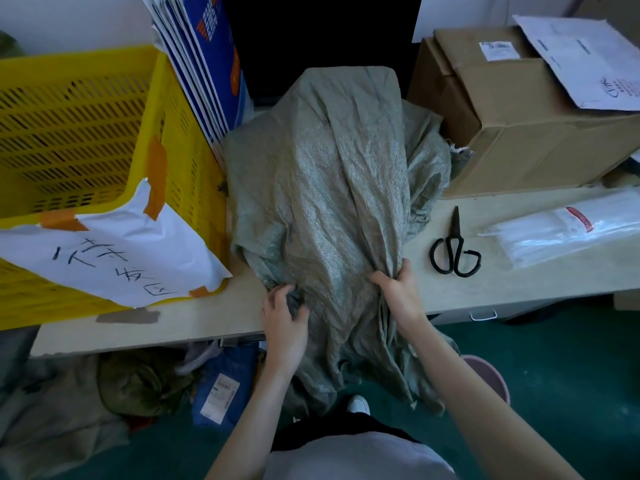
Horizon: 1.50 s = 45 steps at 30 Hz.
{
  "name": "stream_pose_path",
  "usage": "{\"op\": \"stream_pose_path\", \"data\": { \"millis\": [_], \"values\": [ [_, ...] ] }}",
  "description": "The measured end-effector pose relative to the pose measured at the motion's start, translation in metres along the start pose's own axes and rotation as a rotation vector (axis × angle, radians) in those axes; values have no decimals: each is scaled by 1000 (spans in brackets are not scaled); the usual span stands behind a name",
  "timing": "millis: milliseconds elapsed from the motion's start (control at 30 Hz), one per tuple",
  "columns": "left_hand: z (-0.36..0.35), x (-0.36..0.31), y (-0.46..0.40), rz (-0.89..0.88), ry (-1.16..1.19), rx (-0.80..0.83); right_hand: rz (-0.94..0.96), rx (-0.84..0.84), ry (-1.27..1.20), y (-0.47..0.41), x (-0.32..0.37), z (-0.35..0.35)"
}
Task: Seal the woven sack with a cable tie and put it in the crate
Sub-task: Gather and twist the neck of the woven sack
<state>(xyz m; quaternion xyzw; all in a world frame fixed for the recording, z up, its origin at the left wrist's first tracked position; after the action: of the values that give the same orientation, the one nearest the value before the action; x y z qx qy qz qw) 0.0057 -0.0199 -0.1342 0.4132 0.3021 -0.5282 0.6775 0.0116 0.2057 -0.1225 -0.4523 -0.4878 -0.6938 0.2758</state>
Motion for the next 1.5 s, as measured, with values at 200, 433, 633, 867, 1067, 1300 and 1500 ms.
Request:
{"op": "stream_pose_path", "data": {
  "millis": [200,433,633,867,1067,1300,1500],
  "values": [
    [4,0,-3,-26,44,-5,-33,94,120,-4,2,-9],
    [33,16,-5,91,79,-345,-67,86,123,-4,-2,-11],
    [14,45,-15,457,501,-86,-66,63,107,-1,-1,-11],
    [-22,40,-11,724,531,344,-89,55,10,3,4,-11],
    [-21,3,-19,611,527,460,-105,10,-48,4,12,8],
    [-14,-15,-24,685,635,435,-40,-9,-75,-1,24,24],
    [-24,-11,-14,752,682,434,12,-24,-94,0,23,31]
  ]
}}
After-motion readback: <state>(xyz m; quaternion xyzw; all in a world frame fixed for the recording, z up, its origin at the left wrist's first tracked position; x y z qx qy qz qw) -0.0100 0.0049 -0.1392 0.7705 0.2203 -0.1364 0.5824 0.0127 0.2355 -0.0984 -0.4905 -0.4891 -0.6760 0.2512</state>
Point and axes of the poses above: each hand's wrist, its own y-axis away from the middle knuckle, its own z-axis out of the back of the hand, x = y × z, the point moved 8 cm from there along -y, towards the middle knuckle, and after that the axes turned 3 degrees about y, right-handed, at the moved point
